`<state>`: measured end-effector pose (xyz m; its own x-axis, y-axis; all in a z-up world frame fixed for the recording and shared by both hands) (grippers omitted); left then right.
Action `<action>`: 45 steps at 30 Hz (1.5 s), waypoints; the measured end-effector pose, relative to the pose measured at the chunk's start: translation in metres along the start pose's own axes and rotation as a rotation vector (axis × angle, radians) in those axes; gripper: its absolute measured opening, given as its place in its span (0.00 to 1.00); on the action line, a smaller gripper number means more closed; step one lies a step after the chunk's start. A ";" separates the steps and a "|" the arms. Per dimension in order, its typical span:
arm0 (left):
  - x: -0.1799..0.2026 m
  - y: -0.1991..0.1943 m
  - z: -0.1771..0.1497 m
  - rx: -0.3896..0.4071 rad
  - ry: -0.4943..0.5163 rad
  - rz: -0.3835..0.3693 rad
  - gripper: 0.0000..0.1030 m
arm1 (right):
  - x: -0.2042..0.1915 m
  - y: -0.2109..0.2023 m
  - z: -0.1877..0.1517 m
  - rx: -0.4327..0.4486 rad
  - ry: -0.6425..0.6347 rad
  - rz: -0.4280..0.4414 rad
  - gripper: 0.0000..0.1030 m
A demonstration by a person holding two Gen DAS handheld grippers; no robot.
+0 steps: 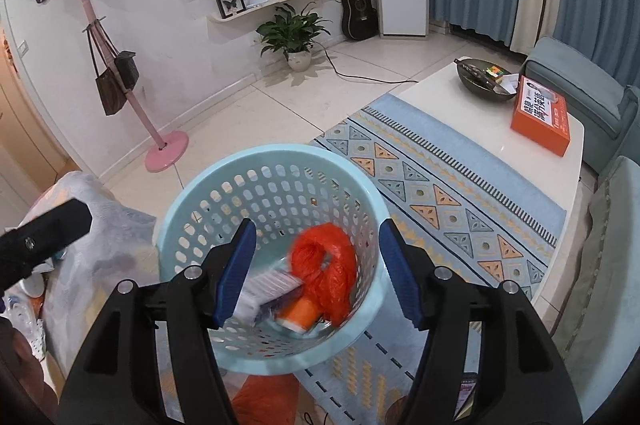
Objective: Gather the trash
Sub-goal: 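Return both tools to the table toward the panda cup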
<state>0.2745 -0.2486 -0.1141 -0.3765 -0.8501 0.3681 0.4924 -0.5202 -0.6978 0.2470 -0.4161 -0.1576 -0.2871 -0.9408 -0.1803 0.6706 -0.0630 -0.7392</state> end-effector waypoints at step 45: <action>-0.169 -0.179 -0.127 0.098 -0.268 0.130 0.63 | -0.243 -0.119 -0.181 -0.074 -0.487 0.314 0.71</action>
<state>0.1500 -0.0014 -0.1292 -0.0911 -0.8944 0.4379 0.6013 -0.3999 -0.6918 0.1132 -0.1199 -0.1438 0.2772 -0.9564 -0.0915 0.6183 0.2505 -0.7450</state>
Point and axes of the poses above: each gripper's, at about its wrist camera, not at the fingertips, and y roughly the way its jaws point, x to its right, z to its top, the point moved 9 cm from there along y, roughly the way its jaws point, and after that the axes turned 1 degree about -x, right-handed, at the moved point
